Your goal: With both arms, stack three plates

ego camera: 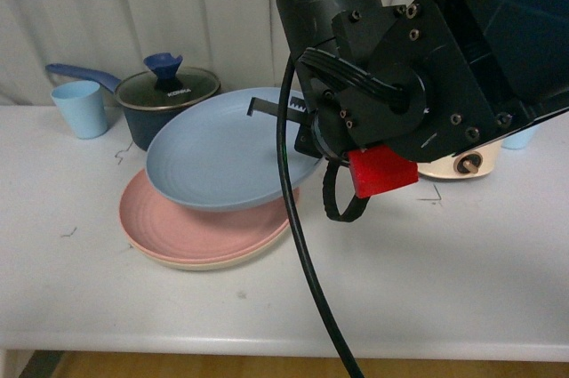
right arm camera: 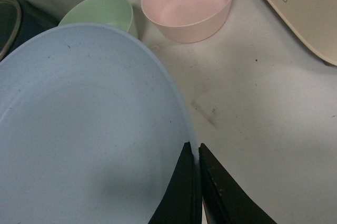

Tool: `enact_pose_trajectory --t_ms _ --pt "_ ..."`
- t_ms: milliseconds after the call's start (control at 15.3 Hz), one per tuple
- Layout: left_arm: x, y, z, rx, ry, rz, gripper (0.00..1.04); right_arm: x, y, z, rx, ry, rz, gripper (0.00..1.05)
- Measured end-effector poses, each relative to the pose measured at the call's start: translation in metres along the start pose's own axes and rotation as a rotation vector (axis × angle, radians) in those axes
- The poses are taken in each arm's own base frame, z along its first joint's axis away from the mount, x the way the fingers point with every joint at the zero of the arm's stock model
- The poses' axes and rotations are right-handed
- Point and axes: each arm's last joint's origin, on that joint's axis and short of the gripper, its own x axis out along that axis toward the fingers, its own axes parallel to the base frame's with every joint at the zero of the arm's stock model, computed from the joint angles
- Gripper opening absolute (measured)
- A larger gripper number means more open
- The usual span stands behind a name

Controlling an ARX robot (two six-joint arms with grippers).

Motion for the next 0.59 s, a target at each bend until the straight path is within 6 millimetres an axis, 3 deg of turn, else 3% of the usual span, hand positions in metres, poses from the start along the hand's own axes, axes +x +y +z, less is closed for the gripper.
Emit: enact_pose_trajectory --t_ms 458,589 --pt "0.000 0.000 0.000 0.000 0.000 0.000 0.98 0.010 0.016 -0.024 -0.080 0.080 -0.001 0.02" --pt "0.000 0.000 0.000 0.000 0.000 0.000 0.98 0.013 0.016 -0.027 -0.082 0.087 0.010 0.21"
